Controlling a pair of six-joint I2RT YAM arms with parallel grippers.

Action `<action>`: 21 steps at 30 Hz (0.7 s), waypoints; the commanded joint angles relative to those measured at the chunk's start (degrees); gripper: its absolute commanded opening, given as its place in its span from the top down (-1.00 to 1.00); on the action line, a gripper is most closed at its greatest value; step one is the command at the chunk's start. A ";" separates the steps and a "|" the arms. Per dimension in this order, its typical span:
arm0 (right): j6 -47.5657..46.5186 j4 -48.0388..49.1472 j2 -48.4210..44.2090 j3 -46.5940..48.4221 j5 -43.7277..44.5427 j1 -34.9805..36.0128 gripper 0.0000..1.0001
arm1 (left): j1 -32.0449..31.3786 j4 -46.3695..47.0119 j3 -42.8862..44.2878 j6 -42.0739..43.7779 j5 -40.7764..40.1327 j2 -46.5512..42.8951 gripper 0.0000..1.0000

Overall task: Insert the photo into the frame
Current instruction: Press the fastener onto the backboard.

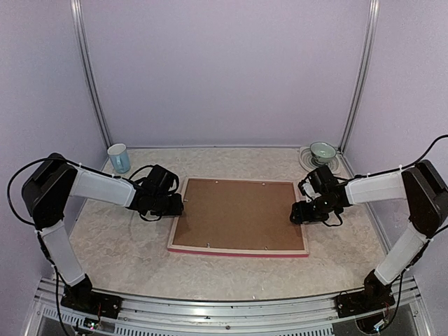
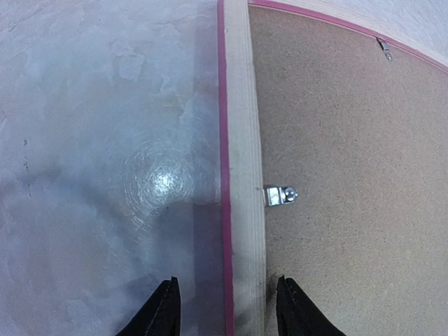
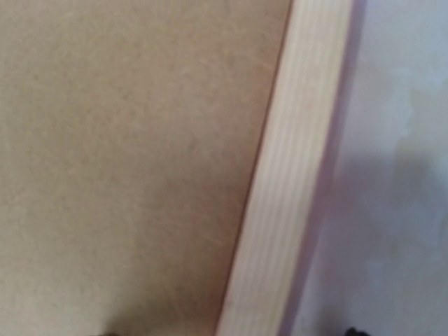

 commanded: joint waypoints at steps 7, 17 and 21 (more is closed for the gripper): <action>0.14 -2.10 1.70 -2.54 0.93 0.62 -0.30 | -0.09 1.23 -0.18 -0.04 0.00 1.03 0.06; 0.84 -2.19 0.92 -3.58 1.64 0.58 -0.22 | 0.08 1.32 -0.49 -0.01 -0.04 1.04 0.06; 1.08 -2.18 0.70 -3.81 1.65 0.62 -0.19 | 0.26 1.42 -0.85 -0.02 -0.13 0.83 0.06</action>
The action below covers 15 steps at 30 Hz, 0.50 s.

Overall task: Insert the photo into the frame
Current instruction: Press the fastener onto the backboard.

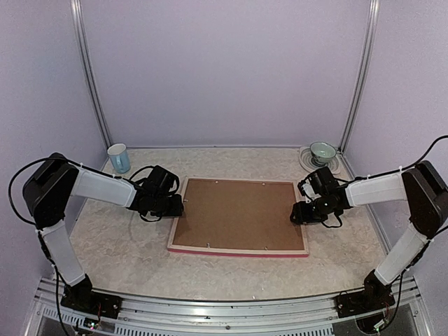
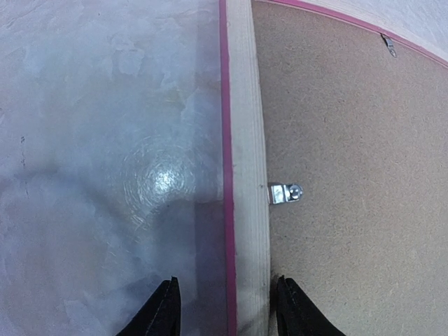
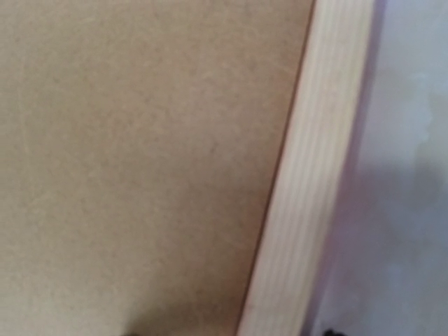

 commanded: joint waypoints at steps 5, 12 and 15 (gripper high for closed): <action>0.88 -4.92 0.38 -2.78 2.51 0.38 -0.13 | 0.53 1.56 -1.18 -0.04 -0.17 0.05 0.06; 1.29 -5.02 -0.36 -2.77 2.35 0.38 0.03 | 0.62 1.70 -1.49 -0.12 -0.08 -0.04 0.06; 1.40 -5.02 -0.46 -2.74 2.34 0.38 0.11 | 0.71 1.73 -1.55 -0.05 -0.08 0.03 0.06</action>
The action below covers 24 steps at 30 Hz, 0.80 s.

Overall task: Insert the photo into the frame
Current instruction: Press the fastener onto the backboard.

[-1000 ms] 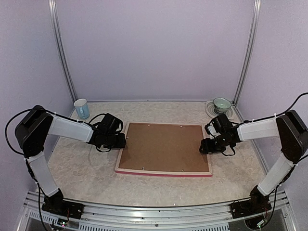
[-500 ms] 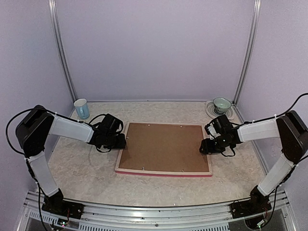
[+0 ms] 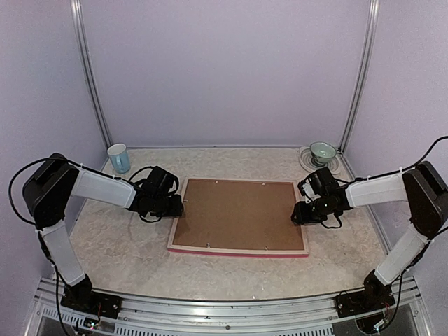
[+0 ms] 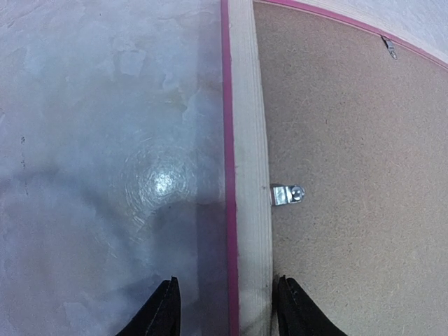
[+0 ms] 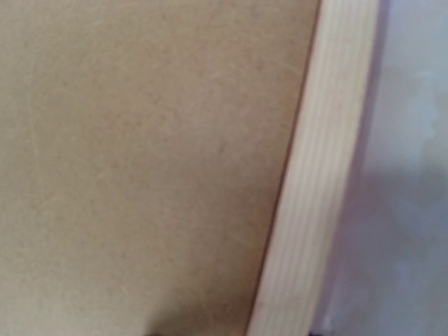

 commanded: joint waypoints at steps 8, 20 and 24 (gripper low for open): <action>-0.25 -5.98 0.25 -2.13 2.35 0.28 0.22 | 0.54 0.77 -1.04 -0.10 0.09 0.05 0.06; -0.79 -7.09 0.26 -1.83 1.82 0.32 0.39 | 0.73 0.76 -0.96 -0.04 0.28 0.40 0.06; -0.86 -7.73 0.56 -1.54 1.75 0.38 0.58 | 0.82 0.87 -0.96 -0.03 0.28 0.47 0.06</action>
